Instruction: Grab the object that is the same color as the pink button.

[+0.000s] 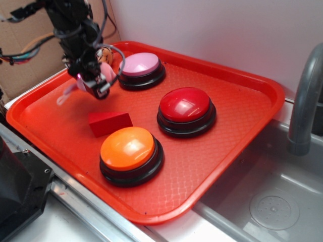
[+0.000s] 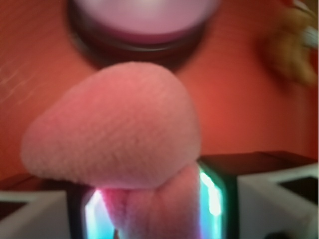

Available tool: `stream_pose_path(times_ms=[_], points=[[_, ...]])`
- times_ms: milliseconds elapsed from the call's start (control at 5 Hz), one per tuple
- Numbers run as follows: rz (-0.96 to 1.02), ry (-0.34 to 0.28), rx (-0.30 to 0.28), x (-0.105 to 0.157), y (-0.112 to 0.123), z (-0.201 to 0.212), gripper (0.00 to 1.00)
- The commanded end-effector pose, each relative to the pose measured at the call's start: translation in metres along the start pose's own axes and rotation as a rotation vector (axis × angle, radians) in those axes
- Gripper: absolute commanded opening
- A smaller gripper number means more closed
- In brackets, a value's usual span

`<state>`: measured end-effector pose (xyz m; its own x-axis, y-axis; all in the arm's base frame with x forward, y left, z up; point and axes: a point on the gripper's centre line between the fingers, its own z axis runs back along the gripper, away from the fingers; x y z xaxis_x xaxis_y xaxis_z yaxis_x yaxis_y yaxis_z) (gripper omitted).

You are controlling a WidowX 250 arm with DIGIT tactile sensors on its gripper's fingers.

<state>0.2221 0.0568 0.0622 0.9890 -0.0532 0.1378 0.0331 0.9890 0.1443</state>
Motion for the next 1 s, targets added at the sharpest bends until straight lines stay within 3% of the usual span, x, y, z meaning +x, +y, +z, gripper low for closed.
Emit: stream_pose_path(times_ms=[0,200,400,600,800], points=[[0.230,0.045,-0.115,0.021,-0.017,0.090,0.00],[0.266,0.030,-0.096,0.022,-0.026,0.126,0.00],[0.277,-0.037,-0.077,0.021,-0.032,0.157,0.00],[0.313,-0.058,-0.031,0.024,-0.030,0.160,0.00],[0.342,-0.013,-0.022,0.026,-0.020,0.147,0.00]])
